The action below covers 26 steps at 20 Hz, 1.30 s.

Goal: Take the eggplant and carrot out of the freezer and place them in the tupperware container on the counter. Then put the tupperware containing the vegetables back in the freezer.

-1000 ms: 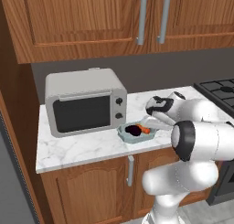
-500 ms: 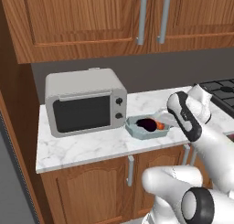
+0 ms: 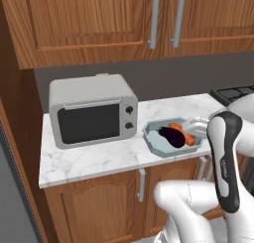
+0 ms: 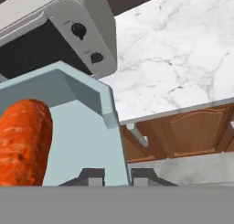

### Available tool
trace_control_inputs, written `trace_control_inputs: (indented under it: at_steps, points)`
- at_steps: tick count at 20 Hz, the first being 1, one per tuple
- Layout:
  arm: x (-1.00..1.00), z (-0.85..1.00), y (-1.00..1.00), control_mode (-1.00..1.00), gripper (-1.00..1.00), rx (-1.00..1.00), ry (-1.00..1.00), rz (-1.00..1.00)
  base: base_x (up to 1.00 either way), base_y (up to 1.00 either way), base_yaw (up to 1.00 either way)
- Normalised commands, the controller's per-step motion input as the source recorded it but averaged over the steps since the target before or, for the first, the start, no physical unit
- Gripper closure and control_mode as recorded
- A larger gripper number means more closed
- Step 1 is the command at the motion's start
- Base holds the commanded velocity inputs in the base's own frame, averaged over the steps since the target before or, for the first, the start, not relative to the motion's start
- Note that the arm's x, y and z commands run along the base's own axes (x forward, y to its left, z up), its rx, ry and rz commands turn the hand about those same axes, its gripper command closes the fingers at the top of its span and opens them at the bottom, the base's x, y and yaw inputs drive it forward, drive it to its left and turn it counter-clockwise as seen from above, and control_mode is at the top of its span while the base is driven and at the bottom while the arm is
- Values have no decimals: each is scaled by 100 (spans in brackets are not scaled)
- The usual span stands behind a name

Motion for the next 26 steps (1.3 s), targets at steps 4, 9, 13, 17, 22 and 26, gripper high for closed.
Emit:
trace_control_inputs:
  at_steps: [4,9,13,17,22,26]
  points:
    - [-74,82,0,-100,100,-5,-3,-2,0,0,0]
    - [-28,52,0,-100,100,-3,0,0,0,0,0]
    - [-5,6,0,100,100,0,0,0,-52,12,0]
    - [0,0,0,100,100,0,0,0,-99,70,0]
    - [0,0,0,100,100,0,0,0,-57,100,0]
    - [0,0,0,100,100,0,0,0,-4,100,-2]
